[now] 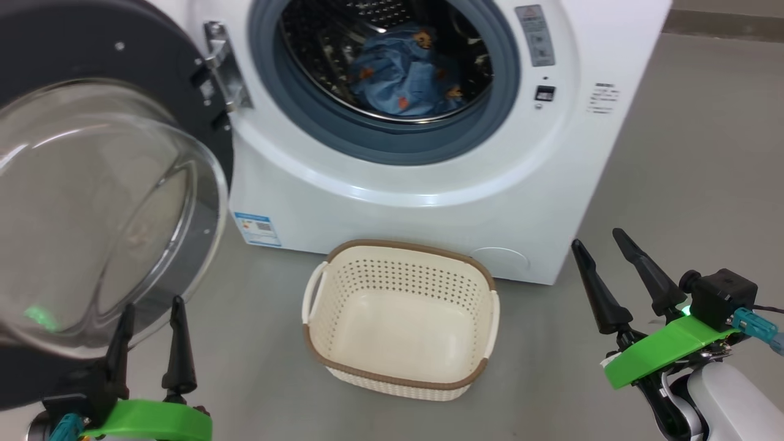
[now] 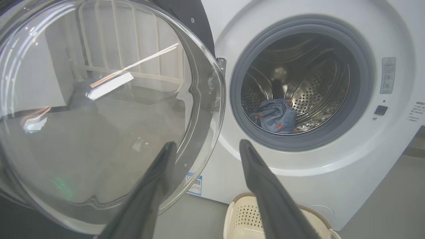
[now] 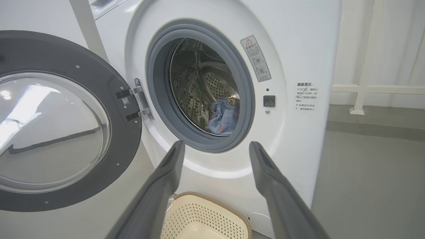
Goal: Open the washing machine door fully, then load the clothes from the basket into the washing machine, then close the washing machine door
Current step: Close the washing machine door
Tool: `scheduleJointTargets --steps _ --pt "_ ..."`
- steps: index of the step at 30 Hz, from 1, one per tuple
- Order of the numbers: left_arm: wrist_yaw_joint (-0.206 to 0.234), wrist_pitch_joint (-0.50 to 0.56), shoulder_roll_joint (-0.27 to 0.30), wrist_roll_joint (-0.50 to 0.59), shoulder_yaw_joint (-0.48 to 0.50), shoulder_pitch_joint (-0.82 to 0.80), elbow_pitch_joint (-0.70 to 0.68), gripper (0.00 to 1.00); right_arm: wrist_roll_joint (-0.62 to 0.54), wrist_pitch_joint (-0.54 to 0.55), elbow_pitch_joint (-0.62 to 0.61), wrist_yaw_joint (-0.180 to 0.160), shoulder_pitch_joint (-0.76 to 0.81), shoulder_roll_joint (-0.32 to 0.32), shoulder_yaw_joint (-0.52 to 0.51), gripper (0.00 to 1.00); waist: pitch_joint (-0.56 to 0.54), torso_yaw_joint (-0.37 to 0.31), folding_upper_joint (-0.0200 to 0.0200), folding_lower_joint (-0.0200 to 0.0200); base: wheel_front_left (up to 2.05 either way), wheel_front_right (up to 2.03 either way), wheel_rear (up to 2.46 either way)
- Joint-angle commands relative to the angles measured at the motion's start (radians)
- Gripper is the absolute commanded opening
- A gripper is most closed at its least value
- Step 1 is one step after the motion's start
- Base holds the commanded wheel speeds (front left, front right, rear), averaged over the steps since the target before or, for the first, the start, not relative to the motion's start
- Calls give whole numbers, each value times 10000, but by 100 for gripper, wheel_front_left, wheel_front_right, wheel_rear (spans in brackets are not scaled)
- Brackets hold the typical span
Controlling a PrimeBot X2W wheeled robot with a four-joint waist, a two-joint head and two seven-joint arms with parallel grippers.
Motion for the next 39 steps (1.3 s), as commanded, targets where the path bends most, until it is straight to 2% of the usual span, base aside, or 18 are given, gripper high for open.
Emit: scheduleJointTargets --steps 1,17,28,39 --pt "65 -53 218 65 303 -62 -313 100 93 -80 -184 44 90 -155 193 100 -39 490 0 0 0 0 0" --pt "-131 -53 13 20 352 -65 -175 100 171 -80 -111 44 29 -165 475 100 -47 1874 0 0 0 0 0" --pt "-210 -53 -23 41 393 -93 -93 100 197 -80 -77 44 108 -63 475 100 -139 2248 0 0 0 0 0" --pt "-206 -53 -4 44 529 -40 -181 100 212 -80 -77 44 126 -21 496 100 -169 2278 0 0 0 0 0"
